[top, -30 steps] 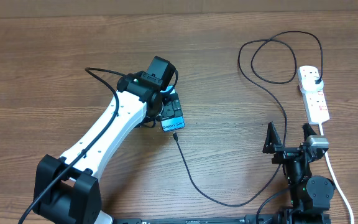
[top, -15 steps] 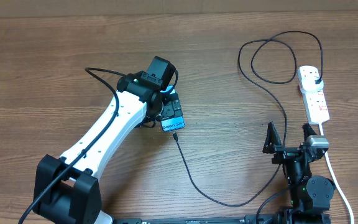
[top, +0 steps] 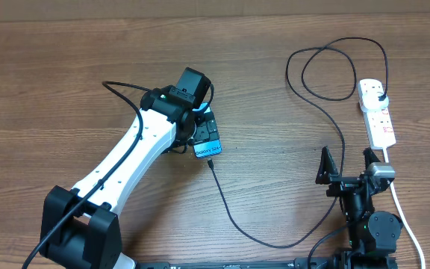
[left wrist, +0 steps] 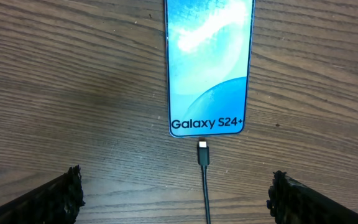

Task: Plug charger to phone and switch on socket

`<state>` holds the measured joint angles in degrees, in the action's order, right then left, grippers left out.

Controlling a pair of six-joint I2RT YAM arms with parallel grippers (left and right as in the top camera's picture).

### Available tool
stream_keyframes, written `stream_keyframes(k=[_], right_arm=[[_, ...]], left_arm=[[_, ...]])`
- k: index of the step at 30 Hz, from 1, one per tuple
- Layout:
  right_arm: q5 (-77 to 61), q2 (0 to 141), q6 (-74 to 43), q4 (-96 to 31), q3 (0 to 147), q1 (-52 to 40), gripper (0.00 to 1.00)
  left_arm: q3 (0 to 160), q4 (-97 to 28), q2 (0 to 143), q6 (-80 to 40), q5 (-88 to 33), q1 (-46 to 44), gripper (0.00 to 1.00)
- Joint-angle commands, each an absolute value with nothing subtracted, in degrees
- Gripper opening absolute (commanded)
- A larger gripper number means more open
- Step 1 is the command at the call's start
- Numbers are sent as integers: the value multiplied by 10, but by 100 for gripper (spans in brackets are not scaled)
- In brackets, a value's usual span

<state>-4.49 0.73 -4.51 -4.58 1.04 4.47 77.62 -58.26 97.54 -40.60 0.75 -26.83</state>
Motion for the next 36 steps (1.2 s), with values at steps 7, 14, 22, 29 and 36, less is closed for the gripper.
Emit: stream_keyframes(k=[7,14,22,29,36], right_arm=[[-44,2,-46,-44,4,47,100],[-44,2,-46,-44,4,47,100],[-44,2,-46,-44,4,47,100],[-44,2,-46,-44,4,47,100],[-44,2,-46,-44,4,47,100]], left_arm=[[777,-582,983,-425,19,-270,100],[777,-582,983,-425,19,-270,100],[777,-583,997,-425,19,-271,100],[777,-585,1022,-425,19,-271,100],[777,-587,1056,-425,19,-271,100]])
